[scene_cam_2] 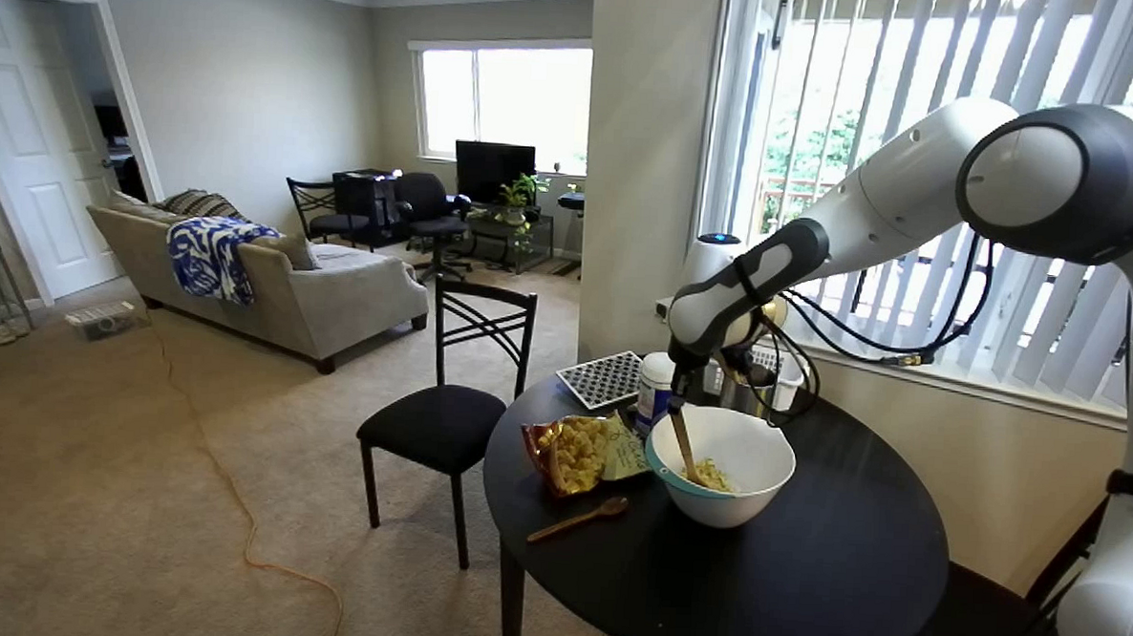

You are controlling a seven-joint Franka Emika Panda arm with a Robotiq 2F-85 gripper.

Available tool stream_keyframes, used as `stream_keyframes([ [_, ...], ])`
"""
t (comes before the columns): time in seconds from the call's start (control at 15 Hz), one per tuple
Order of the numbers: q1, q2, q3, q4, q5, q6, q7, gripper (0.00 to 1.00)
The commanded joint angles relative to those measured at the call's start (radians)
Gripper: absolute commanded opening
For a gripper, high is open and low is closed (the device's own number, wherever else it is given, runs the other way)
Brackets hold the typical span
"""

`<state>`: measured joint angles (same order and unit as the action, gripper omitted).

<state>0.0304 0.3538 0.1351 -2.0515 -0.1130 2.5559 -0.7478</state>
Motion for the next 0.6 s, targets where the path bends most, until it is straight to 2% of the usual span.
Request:
stream_keyframes([
  [0.0, -0.021, -0.030, 0.039, -0.031, 0.078, -0.001, 0.021, 0.03],
  [0.53, -0.007, -0.052, 0.020, -0.043, -0.001, -0.097, -0.038, 0.03],
])
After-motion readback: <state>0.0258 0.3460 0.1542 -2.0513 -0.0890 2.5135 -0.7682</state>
